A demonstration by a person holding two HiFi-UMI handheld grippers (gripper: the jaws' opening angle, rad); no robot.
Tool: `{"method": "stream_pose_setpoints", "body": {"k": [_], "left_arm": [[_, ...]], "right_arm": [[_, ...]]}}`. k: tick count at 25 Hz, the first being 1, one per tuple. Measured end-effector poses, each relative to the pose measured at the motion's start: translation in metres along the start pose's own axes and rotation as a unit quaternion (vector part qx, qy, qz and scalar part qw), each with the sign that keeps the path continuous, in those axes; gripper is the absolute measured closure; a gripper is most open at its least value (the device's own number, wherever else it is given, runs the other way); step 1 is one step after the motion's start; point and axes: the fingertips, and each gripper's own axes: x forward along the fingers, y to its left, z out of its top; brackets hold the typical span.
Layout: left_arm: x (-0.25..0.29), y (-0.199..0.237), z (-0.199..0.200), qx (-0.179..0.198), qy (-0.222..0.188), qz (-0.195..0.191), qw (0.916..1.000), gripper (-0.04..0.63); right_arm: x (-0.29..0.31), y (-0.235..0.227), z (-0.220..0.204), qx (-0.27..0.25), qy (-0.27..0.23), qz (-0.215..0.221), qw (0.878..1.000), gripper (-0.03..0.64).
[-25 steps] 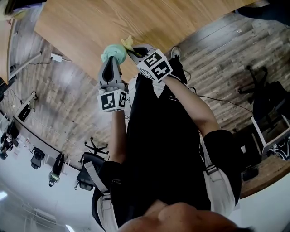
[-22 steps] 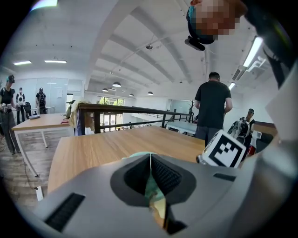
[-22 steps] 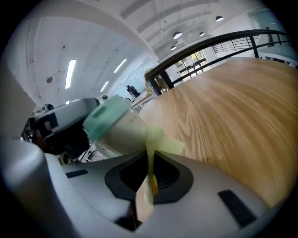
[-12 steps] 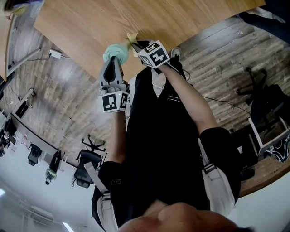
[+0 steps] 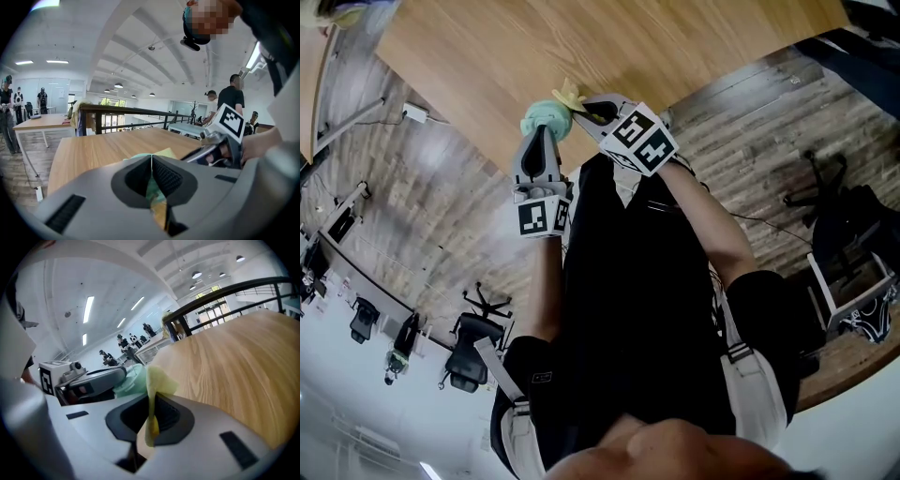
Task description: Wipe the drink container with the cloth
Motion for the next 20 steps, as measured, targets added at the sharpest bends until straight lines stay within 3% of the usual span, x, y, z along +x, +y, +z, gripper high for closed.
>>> {"method": "stream_pose_setpoints", "body": {"k": [3, 8, 13, 20], "left_arm": [[0.000, 0.003, 0.000, -0.003, 0.000, 0.000, 1.0000, 0.571], [-0.001, -0.001, -0.003, -0.007, 0.000, 0.004, 1.0000, 0.571], [-0.001, 0.005, -0.008, -0.023, 0.030, 0.008, 0.9993, 0.571], [0.002, 0.001, 0.001, -0.025, -0.006, 0.011, 0.9996, 0.571]], "right_arm": [[-0.006, 0.006, 0.003, -0.033, 0.029, 0.024, 0.999, 0.575], [0.008, -0.001, -0.014, -0.031, 0.074, 0.067, 0.994, 0.575], [0.041, -0.024, -0.034, -0.030, 0.124, 0.072, 0.989, 0.575], [0.073, -0.060, -0.056, -0.010, 0.170, 0.077, 0.982, 0.575]]}}
